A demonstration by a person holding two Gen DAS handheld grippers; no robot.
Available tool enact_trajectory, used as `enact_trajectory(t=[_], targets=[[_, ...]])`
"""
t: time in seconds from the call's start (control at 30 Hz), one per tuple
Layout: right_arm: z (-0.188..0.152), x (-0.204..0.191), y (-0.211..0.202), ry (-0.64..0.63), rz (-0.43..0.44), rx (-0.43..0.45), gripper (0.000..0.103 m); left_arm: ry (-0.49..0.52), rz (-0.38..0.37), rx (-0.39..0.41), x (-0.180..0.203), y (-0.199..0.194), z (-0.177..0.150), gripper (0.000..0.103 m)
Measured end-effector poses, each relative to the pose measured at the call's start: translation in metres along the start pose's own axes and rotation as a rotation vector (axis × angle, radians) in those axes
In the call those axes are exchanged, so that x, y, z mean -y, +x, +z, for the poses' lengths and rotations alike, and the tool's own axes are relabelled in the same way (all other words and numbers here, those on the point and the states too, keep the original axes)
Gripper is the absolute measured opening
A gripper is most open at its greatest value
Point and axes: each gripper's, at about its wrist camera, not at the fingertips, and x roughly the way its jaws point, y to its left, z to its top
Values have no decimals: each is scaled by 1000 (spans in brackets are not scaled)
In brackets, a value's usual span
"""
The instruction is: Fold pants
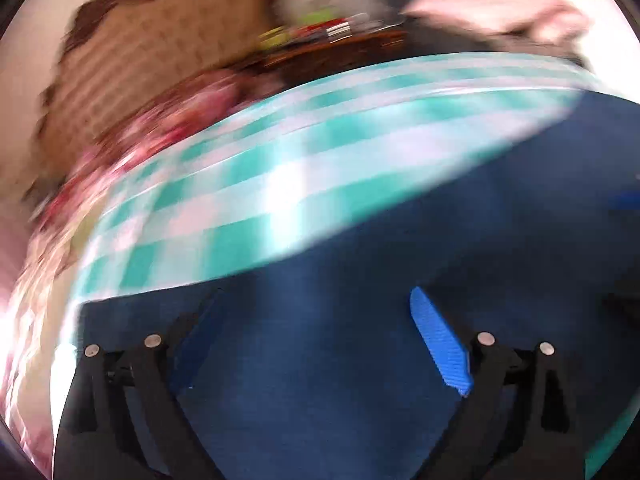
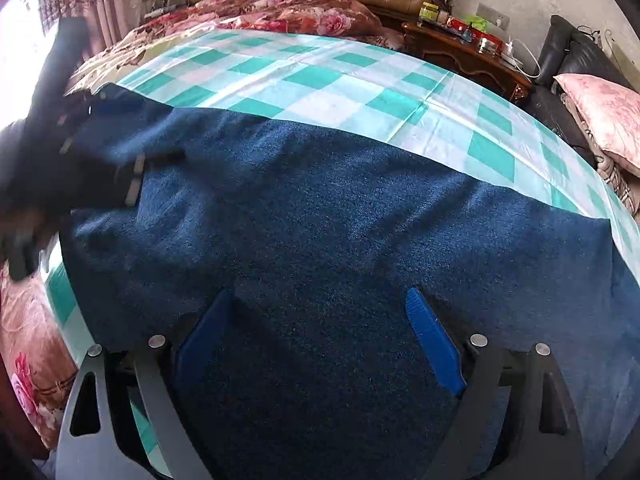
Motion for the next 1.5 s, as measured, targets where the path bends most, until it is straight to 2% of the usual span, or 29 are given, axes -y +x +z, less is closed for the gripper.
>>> enact_trajectory(t=[0.07,0.13,0.17,0.2,0.23,0.27,0.33,0.37,0.43,0.5,0.53,0.6,0.67,0.7,0.73,0.8,0.87,0.97,1.03,1.07,1.1,1.13,1.23,1.27,1.3,1.37,1.4,1.43,1.5], targets=[[6,-2,-15,-18,28,70,84,-51,39,-32,-27,12,3,93],[14,-5,-20,-43,12,102,84,-71,68,-62,-47,24,2,94],[17,-8,-16,-62,-9,92,84,-61,114,-71,-52,26,1,94],[20,-11,-8,-85,-29,70,84,-56,193,-73,-62,25,0,94],[21,-13,0,-110,-50,51,84,-76,226,-69,-71,22,1,94],[21,-15,11,-139,-85,36,84,-114,250,-62,-83,16,0,93],[23,-11,15,-130,-71,37,84,-241,324,-44,-119,-5,-8,90],[26,-8,15,-116,-64,21,84,-307,330,-27,-135,-17,-16,87],[30,-6,11,-104,-80,33,84,-482,273,29,-167,-52,-42,80],[40,-2,5,-82,-21,70,84,-622,165,80,-189,-77,-77,60],[45,-1,4,-78,-17,80,84,-669,130,88,-195,-85,-94,57],[61,0,9,-63,-44,104,80,-704,98,77,-192,-98,-126,46],[77,3,23,-38,-55,95,74,-718,41,71,-180,-106,-148,46],[82,2,32,-38,-72,74,67,-719,28,68,-174,-106,-153,46],[84,1,39,-46,-86,62,66,-712,16,68,-165,-107,-157,46],[84,-3,53,-70,-119,48,66,-695,30,53,-145,-103,-157,46],[81,-3,53,-53,-130,75,67,-665,53,66,-128,-108,-151,44],[79,-4,49,-17,-154,54,68,-558,-90,88,-75,-110,-117,44],[74,-5,36,15,-149,63,75,-525,-187,96,-47,-107,-100,47],[68,-5,26,44,-152,63,78,-525,-239,97,-36,-103,-91,51],[63,-5,20,63,-155,61,83,-507,-271,88,-19,-98,-78,61],[58,-4,14,85,-153,56,84,-479,-277,80,-7,-94,-70,66],[34,-1,-6,145,-151,40,88,-380,-258,50,26,-81,-52,69],[24,1,-11,163,-163,21,88,-364,-273,20,35,-75,-50,77],[18,2,-13,172,-166,5,88,-342,-278,-8,43,-70,-49,79],[4,7,-15,197,-176,-24,88,-295,-252,-29,54,-64,-49,82],[-3,10,-15,211,-188,-34,88,-278,-238,-42,59,-61,-50,93],[-8,12,-14,223,-197,-46,88,-267,-230,-55,64,-58,-51,98],[-19,19,-8,244,-192,-73,88,-225,-190,-64,76,-57,-51,101]])
